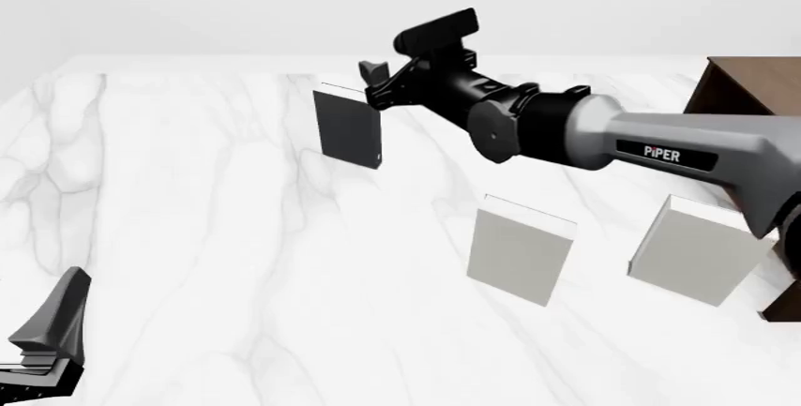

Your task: Pick up the book on the left and place it on top of the shelf.

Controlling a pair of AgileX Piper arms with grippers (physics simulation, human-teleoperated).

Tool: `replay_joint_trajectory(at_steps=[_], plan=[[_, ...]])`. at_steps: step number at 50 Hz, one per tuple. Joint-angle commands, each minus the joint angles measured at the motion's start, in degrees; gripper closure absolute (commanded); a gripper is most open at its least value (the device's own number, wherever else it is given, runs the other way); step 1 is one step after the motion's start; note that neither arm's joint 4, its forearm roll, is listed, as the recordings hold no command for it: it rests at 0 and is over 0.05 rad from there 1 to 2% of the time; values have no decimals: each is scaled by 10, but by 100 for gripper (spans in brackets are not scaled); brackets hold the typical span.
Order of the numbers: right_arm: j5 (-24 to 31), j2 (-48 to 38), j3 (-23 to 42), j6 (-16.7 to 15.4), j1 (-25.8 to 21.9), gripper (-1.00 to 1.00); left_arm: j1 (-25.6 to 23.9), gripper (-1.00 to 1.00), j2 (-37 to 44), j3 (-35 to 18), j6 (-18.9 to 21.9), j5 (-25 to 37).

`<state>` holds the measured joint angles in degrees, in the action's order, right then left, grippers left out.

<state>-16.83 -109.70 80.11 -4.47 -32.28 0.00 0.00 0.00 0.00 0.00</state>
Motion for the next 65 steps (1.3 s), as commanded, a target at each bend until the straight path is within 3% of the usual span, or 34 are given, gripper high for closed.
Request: replay_joint_trajectory(at_steps=[1, 65], plan=[[-3, -25, 16, 4, 2, -100, 0, -100, 0, 0, 0, 0], [-21, -149, 89, 26, 18, -100, 0, -100, 0, 0, 0, 0]])
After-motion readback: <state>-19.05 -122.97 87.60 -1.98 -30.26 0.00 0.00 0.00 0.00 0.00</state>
